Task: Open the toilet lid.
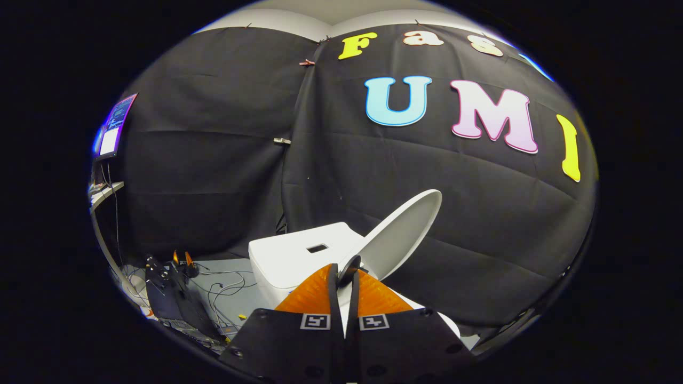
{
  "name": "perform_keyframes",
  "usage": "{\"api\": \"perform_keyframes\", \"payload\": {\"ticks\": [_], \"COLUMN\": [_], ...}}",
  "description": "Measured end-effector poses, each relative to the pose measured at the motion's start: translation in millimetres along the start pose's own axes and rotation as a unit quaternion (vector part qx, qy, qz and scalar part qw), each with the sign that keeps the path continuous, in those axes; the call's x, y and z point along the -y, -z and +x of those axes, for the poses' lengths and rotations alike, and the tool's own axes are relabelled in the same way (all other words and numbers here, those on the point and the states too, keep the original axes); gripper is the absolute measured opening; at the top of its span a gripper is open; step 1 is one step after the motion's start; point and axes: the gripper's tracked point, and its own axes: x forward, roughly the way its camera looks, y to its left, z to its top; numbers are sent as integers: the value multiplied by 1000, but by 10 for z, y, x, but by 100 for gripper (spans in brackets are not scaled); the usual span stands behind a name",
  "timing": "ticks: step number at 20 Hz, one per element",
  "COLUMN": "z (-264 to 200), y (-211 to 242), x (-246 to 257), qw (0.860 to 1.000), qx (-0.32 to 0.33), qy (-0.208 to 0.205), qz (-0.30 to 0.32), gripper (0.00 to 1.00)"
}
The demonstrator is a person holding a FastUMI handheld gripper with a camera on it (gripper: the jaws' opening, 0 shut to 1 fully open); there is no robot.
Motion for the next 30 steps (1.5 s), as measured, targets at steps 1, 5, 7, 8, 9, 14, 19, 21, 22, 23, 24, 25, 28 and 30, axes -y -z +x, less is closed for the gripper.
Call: {"api": "perform_keyframes", "payload": {"ticks": [1,5,7,8,9,14,19,21,22,23,24,25,28,30], "z": [50,245,343,385,431,688,925,980,1043,1060,1082,1106,1176,1200], "y": [-29,-139,-174,-190,-205,-265,-265,-273,-265,-267,-293,-286,-238,-239], "x": [-58,-269,-368,-412,-455,-710,-1017,-1121,-1146,-1168,-1186,-1209,-1203,-1228], "qw": [1000,1000,1000,1000,999,998,995,994,994,993,993,992,991,990], "qx": [1,7,11,10,11,8,-9,-14,-17,-18,-15,-18,-28,-30], "qy": [-5,-14,-22,-25,-29,-56,-97,-109,-112,-115,-118,-122,-128,-139], "qz": [0,-3,-6,-7,-9,-23,-7,-2,-1,0,1,2,6,21], "gripper": [5,5,6,7,8,13,24,34,34,33,34,34,47,48]}}
